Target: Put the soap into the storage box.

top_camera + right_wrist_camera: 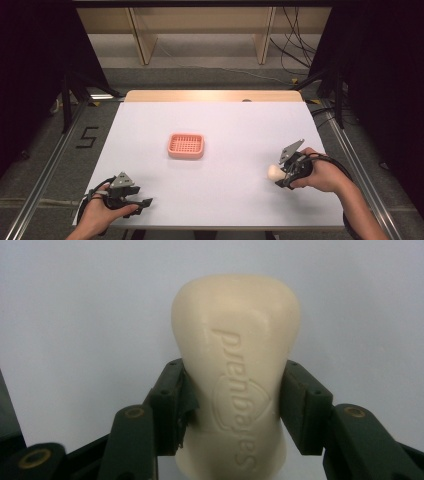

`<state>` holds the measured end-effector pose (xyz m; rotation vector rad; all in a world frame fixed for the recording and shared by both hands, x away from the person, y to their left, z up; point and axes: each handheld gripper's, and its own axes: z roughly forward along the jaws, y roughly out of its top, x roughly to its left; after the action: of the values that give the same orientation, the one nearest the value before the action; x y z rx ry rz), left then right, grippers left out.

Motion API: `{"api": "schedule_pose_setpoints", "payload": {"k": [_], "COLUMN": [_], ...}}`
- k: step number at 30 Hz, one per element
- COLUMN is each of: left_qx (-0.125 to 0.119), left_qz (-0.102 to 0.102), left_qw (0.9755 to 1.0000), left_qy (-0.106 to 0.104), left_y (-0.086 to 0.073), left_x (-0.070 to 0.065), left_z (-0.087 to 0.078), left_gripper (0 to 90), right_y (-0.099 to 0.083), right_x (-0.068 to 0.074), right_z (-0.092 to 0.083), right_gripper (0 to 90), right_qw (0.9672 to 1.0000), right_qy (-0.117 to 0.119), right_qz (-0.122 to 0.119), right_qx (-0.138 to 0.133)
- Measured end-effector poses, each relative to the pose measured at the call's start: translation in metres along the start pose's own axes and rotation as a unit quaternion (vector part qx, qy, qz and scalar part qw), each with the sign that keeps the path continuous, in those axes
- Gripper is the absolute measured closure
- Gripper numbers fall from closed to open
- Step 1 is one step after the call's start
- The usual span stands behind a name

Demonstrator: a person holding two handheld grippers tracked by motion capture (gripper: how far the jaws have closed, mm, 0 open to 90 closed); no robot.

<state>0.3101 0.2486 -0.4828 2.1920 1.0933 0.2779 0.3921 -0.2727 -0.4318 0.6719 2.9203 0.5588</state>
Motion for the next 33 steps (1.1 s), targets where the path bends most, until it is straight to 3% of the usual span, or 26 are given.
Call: {"api": "schedule_pose_setpoints", "payload": {"k": [9, 10, 11, 12, 16, 21, 29, 33], "left_qx": [-0.001, -0.001, -0.002, -0.002, -0.003, -0.001, -0.003, -0.002], "left_qz": [0.001, 0.000, 0.000, 0.000, -0.001, -0.006, -0.005, -0.002], "left_qw": [1.0000, 1.0000, 1.0000, 1.0000, 1.0000, 1.0000, 1.0000, 1.0000], "left_qy": [-0.001, -0.001, -0.001, -0.002, -0.002, 0.003, -0.002, 0.002], "left_y": [0.000, 0.000, 0.000, 0.000, 0.000, 0.000, 0.000, 0.000], "left_x": [0.000, 0.000, 0.000, 0.000, 0.000, 0.000, 0.000, 0.001], "left_z": [0.000, 0.000, 0.000, 0.000, 0.000, 0.000, 0.000, -0.001], "left_gripper": [33.3, 33.3, 33.3, 33.3, 33.3, 33.3, 33.3, 33.3], "right_y": [0.015, 0.017, 0.018, 0.021, 0.025, 0.030, 0.033, 0.036], "right_x": [0.005, 0.004, 0.006, 0.005, 0.008, 0.007, 0.010, 0.009], "right_z": [0.001, 0.001, 0.000, 0.002, 0.002, 0.005, 0.008, 0.009], "right_gripper": [50.6, 50.6, 50.6, 50.6, 50.6, 50.6, 50.6, 50.6], "right_qw": [0.9999, 0.9997, 0.9999, 0.9996, 0.9998, 0.9992, 0.9991, 0.9983], "right_qy": [-0.002, 0.000, -0.001, -0.002, -0.003, -0.003, -0.001, -0.009], "right_qz": [-0.014, -0.025, -0.014, -0.027, -0.012, -0.024, -0.007, -0.014], "right_qx": [-0.001, -0.005, -0.001, -0.009, -0.018, -0.030, -0.042, -0.057]}}
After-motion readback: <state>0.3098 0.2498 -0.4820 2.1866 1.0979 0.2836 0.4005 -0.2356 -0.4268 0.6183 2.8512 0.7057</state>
